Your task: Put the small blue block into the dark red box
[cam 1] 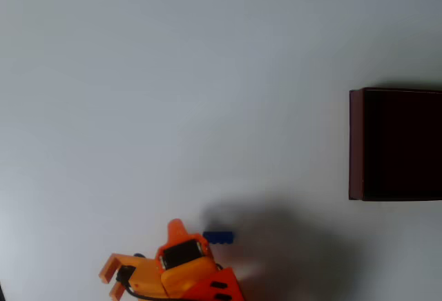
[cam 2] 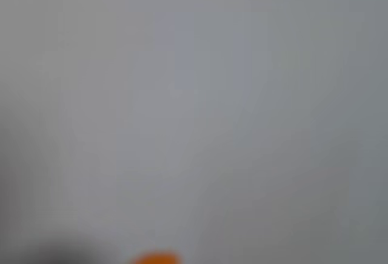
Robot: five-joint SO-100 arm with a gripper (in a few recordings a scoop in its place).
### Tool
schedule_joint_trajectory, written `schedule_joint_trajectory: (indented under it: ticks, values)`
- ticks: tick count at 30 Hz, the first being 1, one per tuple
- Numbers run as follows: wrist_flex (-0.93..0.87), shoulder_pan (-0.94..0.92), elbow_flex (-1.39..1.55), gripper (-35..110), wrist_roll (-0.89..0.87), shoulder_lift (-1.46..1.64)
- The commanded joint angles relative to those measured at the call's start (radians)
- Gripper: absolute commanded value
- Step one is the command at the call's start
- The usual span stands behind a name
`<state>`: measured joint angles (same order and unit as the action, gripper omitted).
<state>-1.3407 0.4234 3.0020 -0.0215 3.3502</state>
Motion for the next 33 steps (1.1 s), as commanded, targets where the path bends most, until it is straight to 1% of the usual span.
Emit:
schedule_joint_trajectory:
  ticks: [1,16,18,20,23,26,29,33]
  values:
    - [-0.008,-0.002,0.003,0,-0.005,0.006]
    - [-0.008,-0.002,0.003,0,-0.003,0.006]
    - [0.003,0.029,0.005,0,-0.015,0.006]
    - [0.023,0.117,-0.005,0,-0.063,0.012]
    - [-0.003,0.264,-0.081,0,-0.132,0.060]
    - [-0.037,0.512,-0.161,0,-0.233,0.057]
    - [0.046,0.716,-0.103,0,-0.330,0.057]
    - [0.206,0.916,0.031,0,-0.426,0.057]
